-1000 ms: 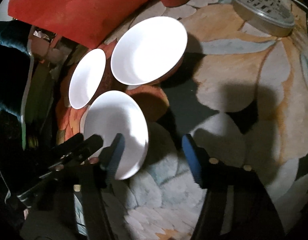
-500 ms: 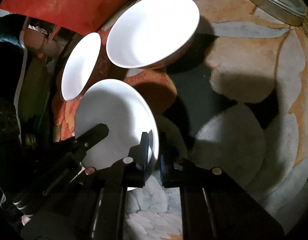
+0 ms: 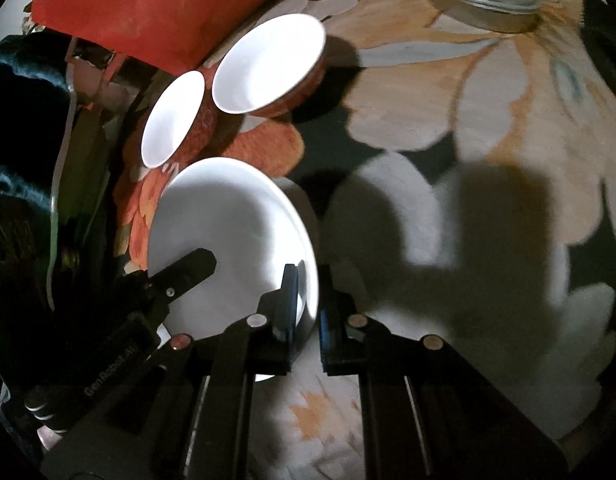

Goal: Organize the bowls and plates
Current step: 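Carry the white bowl with the left tool over the plate stack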

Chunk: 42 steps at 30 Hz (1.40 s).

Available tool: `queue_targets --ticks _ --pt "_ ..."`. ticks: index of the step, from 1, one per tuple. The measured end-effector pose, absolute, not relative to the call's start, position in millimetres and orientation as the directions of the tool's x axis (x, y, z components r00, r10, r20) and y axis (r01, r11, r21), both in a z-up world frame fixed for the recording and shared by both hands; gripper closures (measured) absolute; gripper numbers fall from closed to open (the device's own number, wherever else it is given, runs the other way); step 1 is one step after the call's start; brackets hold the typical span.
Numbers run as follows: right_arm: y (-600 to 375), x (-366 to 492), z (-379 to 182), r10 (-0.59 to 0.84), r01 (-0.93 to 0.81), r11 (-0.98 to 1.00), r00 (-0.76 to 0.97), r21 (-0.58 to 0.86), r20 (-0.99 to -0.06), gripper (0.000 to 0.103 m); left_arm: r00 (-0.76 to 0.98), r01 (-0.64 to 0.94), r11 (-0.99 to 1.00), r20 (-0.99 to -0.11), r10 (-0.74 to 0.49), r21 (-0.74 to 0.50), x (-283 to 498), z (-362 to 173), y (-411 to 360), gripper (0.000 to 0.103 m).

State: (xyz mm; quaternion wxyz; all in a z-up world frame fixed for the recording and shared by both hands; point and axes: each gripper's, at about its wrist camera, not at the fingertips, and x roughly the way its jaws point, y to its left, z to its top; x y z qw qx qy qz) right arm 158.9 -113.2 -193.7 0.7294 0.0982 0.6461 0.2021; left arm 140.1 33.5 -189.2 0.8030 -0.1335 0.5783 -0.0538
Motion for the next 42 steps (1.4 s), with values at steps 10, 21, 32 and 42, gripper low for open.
queue_targets --ticks 10,21,32,42 --pt "-183.3 109.6 -177.3 0.386 -0.052 0.922 0.096 0.383 -0.917 0.093 0.275 0.041 0.959 -0.919 -0.281 -0.281 111.2 -170.7 -42.9 0.096" --pt "-268.8 65.8 -166.4 0.358 0.067 0.926 0.145 0.370 -0.922 0.092 0.242 0.191 0.939 -0.913 -0.329 -0.287 88.1 -160.9 -125.1 0.096" --pt "-327.6 45.3 -159.3 0.323 0.143 0.926 0.176 0.348 -0.930 0.092 0.212 0.255 0.912 -0.902 -0.377 -0.322 83.0 -158.5 -186.9 0.096" --pt "-389.3 31.8 -153.6 0.284 0.253 0.907 0.224 0.337 -0.932 0.093 0.196 0.340 0.880 -0.891 -0.410 -0.330 85.4 -153.0 -258.1 0.097"
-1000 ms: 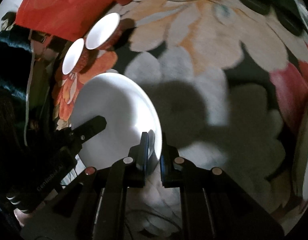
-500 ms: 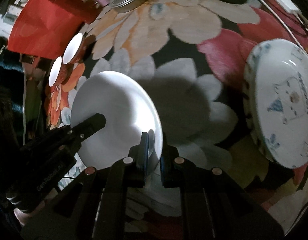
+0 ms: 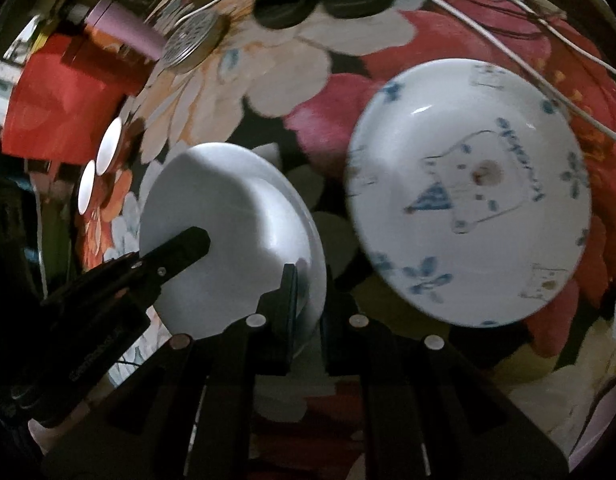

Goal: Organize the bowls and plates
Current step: 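Carry the white bowl with the left tool over the plate stack, then lower the white bowl onto the bear plate and open the left tool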

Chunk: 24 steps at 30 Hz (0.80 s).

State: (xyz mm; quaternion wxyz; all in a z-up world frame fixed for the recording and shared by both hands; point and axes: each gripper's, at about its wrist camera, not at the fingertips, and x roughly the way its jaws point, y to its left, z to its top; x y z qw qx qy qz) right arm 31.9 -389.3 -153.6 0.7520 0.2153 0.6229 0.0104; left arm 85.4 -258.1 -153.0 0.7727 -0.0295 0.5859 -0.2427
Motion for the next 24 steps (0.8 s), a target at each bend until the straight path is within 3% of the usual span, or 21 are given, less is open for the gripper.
queue_targets --ticks 24 --pt "-486.7 15.8 -170.0 0.214 0.447 0.841 0.247 0.307 -0.945 0.093 0.114 0.468 0.825 -0.904 -0.413 -0.318 91.3 -177.7 -373.8 0.097"
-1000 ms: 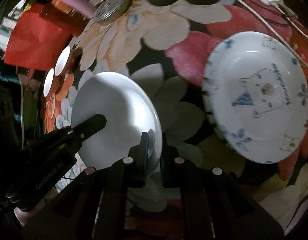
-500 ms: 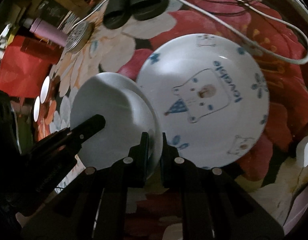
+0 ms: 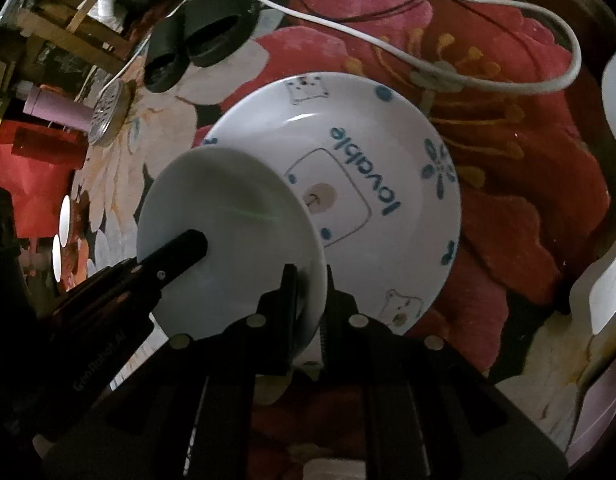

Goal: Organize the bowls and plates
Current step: 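Lower the white bowl onto the bear plate and open the left tool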

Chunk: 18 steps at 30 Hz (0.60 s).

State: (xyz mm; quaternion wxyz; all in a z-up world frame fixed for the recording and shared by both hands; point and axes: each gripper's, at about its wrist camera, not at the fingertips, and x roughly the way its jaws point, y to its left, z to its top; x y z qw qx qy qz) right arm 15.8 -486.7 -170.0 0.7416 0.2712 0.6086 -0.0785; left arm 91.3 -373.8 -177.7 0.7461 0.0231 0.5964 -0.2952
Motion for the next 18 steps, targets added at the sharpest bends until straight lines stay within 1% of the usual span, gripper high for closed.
queue_targets --ticks 7,18 --pt "-497.4 14.4 -181.7 0.229 0.475 0.821 0.232 0.315 -0.945 0.093 0.094 0.481 0.823 -0.915 -0.392 -0.303 88.4 -190.4 -382.2 0.097" --pt "-498.1 15.9 -185.6 0.216 0.471 0.829 0.227 0.301 -0.950 0.093 0.085 0.486 0.819 -0.917 -0.390 -0.304 87.4 -195.9 -384.3 0.096"
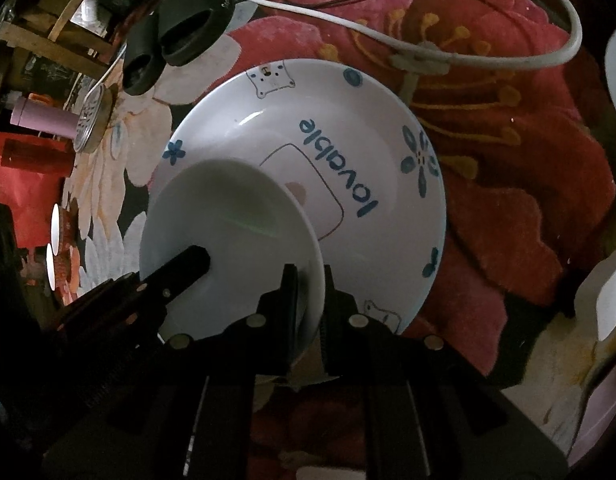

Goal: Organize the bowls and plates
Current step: 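Lower the white bowl onto the bear plate and open the left tool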

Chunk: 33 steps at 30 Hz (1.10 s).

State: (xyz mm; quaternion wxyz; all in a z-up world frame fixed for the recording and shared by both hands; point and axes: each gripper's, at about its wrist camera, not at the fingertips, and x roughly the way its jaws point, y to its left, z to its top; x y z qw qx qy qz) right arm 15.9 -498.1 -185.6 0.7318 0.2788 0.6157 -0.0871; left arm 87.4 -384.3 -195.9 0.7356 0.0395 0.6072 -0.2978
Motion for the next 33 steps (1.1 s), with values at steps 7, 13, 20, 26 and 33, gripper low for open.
queue_targets --ticks 7,13,20,26,33 --pt "-496.7 17.4 -183.6 0.218 0.468 0.829 0.230 0.304 -0.948 0.090 0.066 0.473 0.814 -0.908 -0.414 -0.337 89.1 -193.9 -379.1 0.084" --pt "-496.9 18.8 -174.1 0.191 0.463 0.838 0.245 0.287 -0.951 0.090 0.103 0.493 0.794 -0.882 -0.460 -0.356 88.5 -171.3 -377.3 0.043" --pt "-497.1 22.5 -154.4 0.130 0.450 0.856 0.287 0.253 -0.949 0.078 0.149 0.481 0.797 -0.862 -0.485 -0.366 91.9 -150.9 -361.1 0.026" --pt "-488.6 31.1 -140.0 0.088 0.418 0.879 0.332 0.231 -0.939 0.033 0.214 0.435 0.834 -0.861 -0.461 -0.339 98.2 -141.9 -326.8 0.004" --pt "-467.7 43.2 -128.7 0.012 0.370 0.917 0.355 0.152 -0.935 0.003 0.260 0.359 0.888 -0.883 -0.390 -0.286 106.5 -145.4 -283.4 0.002"
